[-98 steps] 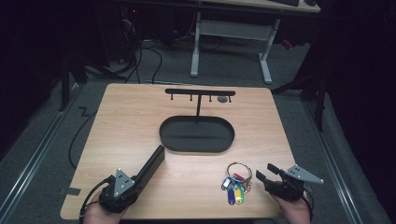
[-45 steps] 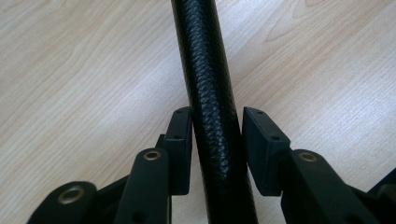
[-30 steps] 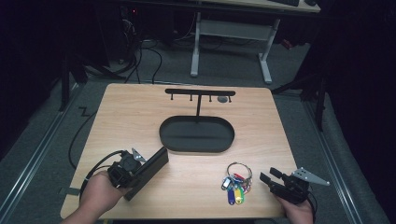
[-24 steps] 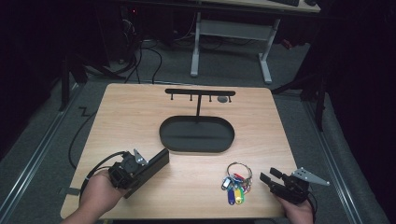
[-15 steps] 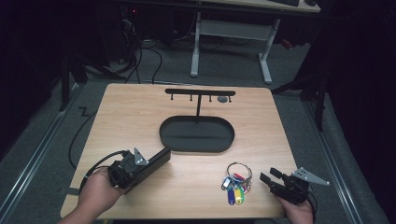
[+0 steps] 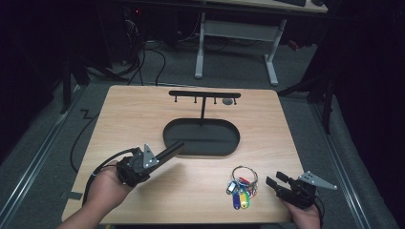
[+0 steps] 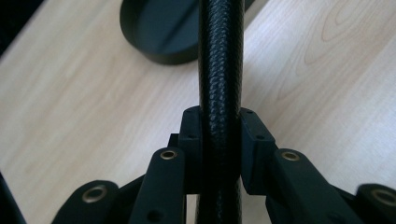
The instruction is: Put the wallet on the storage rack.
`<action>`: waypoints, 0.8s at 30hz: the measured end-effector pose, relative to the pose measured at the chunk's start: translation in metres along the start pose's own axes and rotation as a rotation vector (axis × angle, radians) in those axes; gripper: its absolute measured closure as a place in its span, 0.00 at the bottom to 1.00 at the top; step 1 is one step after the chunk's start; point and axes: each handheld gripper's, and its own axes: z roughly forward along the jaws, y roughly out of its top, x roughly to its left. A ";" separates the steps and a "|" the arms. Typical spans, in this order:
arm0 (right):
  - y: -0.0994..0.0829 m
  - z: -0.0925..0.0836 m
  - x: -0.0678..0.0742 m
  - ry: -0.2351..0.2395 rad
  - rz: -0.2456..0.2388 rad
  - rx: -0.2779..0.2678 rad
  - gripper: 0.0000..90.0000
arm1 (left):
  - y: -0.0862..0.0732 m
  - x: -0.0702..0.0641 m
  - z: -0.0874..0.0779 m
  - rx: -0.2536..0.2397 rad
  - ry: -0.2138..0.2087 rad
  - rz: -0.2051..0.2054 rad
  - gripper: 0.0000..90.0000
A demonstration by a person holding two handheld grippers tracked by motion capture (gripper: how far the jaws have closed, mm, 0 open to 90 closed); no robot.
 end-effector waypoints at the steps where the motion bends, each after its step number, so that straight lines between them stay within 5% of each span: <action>1: 0.000 0.000 0.000 0.000 0.000 0.000 0.45 | 0.002 -0.002 0.002 -0.006 0.006 0.006 0.82; 9: 0.000 -0.001 -0.001 -0.003 0.005 -0.004 0.45 | 0.017 -0.010 0.018 0.009 0.005 0.101 0.83; 24: 0.000 -0.002 -0.002 -0.004 0.008 -0.006 0.45 | 0.063 0.002 0.025 -0.073 0.069 0.262 0.83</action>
